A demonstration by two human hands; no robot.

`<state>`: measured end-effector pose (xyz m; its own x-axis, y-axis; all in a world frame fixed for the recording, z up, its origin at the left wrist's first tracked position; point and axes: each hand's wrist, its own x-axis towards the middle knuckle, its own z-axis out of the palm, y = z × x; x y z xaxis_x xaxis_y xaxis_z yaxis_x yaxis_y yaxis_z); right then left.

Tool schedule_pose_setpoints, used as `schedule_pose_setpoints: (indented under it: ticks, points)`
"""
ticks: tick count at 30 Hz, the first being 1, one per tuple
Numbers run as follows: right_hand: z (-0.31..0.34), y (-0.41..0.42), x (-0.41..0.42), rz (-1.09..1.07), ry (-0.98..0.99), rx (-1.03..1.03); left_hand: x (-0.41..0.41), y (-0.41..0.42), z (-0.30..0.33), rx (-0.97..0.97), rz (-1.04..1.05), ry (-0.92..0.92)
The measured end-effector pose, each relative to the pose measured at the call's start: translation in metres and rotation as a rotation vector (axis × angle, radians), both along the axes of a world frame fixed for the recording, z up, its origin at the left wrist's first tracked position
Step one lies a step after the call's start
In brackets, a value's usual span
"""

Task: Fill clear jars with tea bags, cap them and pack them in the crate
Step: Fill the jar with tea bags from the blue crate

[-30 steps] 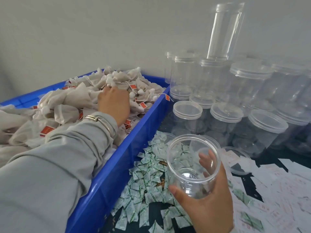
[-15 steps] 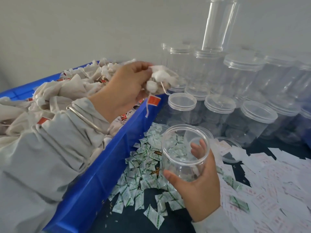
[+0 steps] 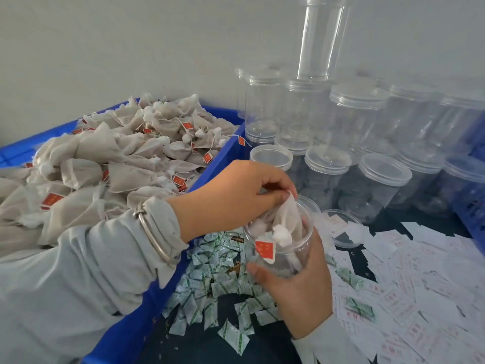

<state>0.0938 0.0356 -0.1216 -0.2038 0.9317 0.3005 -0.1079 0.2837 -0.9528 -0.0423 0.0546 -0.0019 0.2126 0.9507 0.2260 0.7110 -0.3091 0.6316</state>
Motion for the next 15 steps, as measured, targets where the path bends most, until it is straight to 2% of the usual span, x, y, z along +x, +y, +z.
schedule_pose_setpoints:
  ticks: [6,9,12,15]
  points:
    - [-0.007,0.002,-0.003,0.002,0.028,-0.065,-0.001,0.002,-0.006,0.131,-0.141,0.252]
    - [-0.009,0.003,-0.004,-0.002,0.07,-0.085,-0.002,0.002,-0.008,0.171,-0.139,0.205]
    - [-0.007,0.0,-0.003,-0.032,0.03,-0.059,-0.007,0.004,-0.005,0.192,-0.1,0.142]
    - [-0.007,0.0,-0.003,-0.053,-0.02,-0.021,-0.03,0.017,0.001,0.237,0.081,0.121]
